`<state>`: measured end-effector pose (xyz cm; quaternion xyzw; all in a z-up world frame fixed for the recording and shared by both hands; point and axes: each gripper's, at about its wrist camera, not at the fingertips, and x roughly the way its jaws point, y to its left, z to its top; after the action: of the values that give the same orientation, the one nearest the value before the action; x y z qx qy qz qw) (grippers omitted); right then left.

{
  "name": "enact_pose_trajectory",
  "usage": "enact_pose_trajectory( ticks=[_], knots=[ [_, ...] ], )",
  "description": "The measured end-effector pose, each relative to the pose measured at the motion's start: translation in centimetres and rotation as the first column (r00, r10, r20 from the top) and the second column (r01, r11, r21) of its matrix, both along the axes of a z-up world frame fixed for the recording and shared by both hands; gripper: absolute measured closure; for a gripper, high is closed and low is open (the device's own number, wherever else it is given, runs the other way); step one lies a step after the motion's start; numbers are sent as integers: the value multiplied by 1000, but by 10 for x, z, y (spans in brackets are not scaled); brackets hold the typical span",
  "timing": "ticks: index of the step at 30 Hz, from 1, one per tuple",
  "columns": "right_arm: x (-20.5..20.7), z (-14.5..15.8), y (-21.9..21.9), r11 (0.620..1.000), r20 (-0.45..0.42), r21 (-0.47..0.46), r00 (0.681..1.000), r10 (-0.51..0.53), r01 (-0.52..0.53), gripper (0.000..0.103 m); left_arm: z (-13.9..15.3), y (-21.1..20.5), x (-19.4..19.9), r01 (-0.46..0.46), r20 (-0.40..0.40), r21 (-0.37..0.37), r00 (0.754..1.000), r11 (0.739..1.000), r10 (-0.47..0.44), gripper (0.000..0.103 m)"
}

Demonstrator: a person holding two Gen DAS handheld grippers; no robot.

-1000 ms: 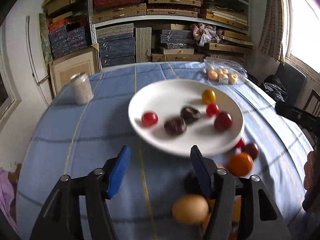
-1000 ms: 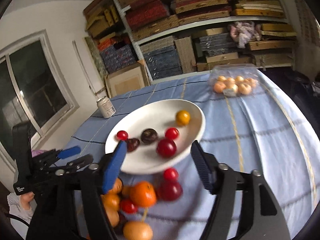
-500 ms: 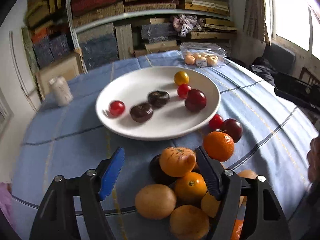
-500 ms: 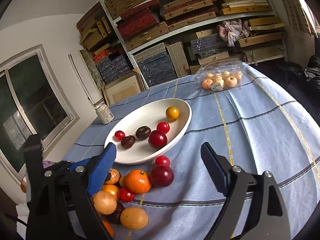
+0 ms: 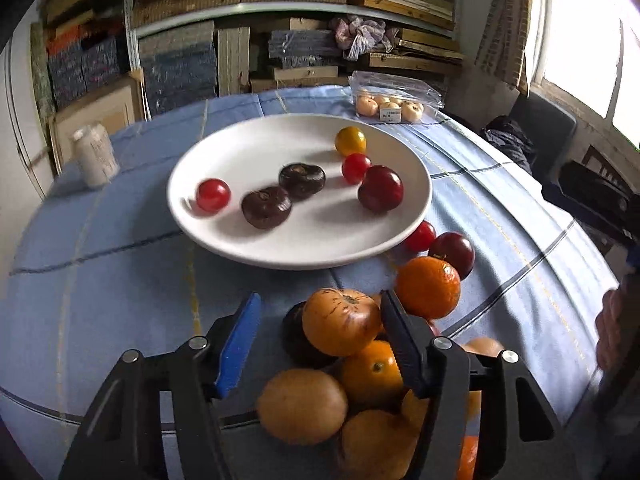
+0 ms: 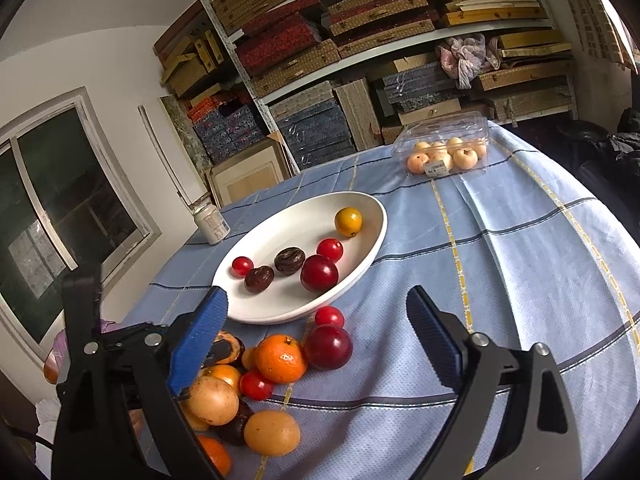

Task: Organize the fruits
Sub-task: 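Move both grippers away from the plate back to the fruit pile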

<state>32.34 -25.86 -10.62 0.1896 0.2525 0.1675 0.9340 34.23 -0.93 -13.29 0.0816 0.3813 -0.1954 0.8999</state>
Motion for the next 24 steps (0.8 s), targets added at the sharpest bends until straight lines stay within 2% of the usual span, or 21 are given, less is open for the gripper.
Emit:
enact_pose_trajectory(
  ticks=[2, 8, 12, 14, 16, 19, 21, 24],
  knots=[
    [1, -1, 0, 1000, -3, 2, 1000, -2, 2, 14, 1, 3, -3, 2, 13, 6, 1000, 1000, -2, 40],
    [1, -2, 0, 1000, -5, 4, 1000, -3, 3, 14, 1, 17, -6, 18, -16, -33, 1000, 999, -18, 38],
    [1, -3, 0, 1000, -6, 3, 1000, 0, 0, 13, 1, 28, -2, -20, -19, -42, 1000, 999, 20, 23],
    [2, -4, -1, 1000, -6, 3, 1000, 0, 0, 13, 5, 35, -5, -54, 13, -28, 998, 998, 54, 20],
    [2, -5, -2, 1000, -8, 5, 1000, -1, 1, 13, 9, 44, -6, -112, 50, -9, 992, 994, 112, 14],
    [2, -6, -1, 1000, -9, 4, 1000, 1, -1, 13, 7, 62, -4, -211, 56, 13, 976, 977, 210, 15],
    [2, -7, -1, 1000, -10, 1, 1000, 3, -3, 13, 3, 69, -4, -223, 32, 4, 974, 975, 223, 15],
    [3, -8, 1, 1000, -18, -4, 1000, 4, -4, 13, 2, 67, -8, -196, 38, 6, 980, 981, 196, 15]
  ],
)
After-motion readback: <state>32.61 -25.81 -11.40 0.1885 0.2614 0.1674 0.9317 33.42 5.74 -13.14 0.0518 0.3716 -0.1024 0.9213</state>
